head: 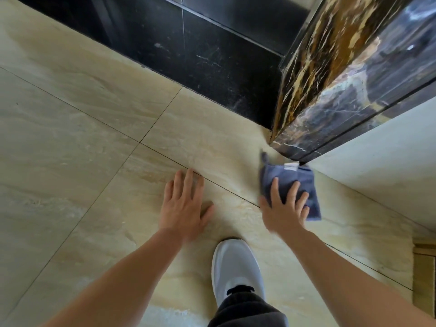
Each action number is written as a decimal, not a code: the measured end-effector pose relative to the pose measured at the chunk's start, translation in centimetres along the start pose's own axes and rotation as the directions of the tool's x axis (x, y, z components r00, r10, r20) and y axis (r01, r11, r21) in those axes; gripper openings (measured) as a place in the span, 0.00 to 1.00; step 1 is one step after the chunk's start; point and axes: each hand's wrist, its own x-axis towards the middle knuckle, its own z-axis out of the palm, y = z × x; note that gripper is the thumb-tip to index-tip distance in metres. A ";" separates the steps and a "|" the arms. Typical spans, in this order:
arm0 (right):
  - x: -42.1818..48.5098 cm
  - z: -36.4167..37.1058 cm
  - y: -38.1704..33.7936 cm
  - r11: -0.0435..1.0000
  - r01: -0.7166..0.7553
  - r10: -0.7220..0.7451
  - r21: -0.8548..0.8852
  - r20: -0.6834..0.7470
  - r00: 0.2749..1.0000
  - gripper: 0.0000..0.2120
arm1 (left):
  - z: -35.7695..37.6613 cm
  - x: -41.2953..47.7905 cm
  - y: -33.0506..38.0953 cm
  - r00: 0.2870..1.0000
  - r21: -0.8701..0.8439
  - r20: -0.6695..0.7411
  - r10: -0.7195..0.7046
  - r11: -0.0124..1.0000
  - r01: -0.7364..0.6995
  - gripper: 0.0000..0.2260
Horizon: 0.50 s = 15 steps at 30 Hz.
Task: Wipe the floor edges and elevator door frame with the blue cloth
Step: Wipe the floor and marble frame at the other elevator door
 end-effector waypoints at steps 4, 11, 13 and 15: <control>-0.8 1.4 -2.8 0.867 0.487 -0.477 -0.104 0.107 0.872 0.25 | 0.2 0.0 0.3 1.000 -0.042 -0.005 -0.007 0.999 0.007 0.33; 2.3 0.7 6.9 0.997 -0.049 0.048 -0.051 -0.024 0.999 0.25 | -0.3 0.1 -0.4 0.998 -0.052 0.056 0.010 0.999 -0.007 0.33; 2.8 0.4 7.6 0.946 -0.315 0.315 0.083 0.008 0.949 0.27 | -0.3 0.2 -0.3 0.998 -0.044 0.062 0.012 0.999 -0.009 0.33; 2.8 0.3 4.9 0.891 -0.417 0.425 0.178 -0.002 0.905 0.28 | -0.3 0.3 -0.1 0.998 -0.044 0.056 0.001 0.999 0.001 0.33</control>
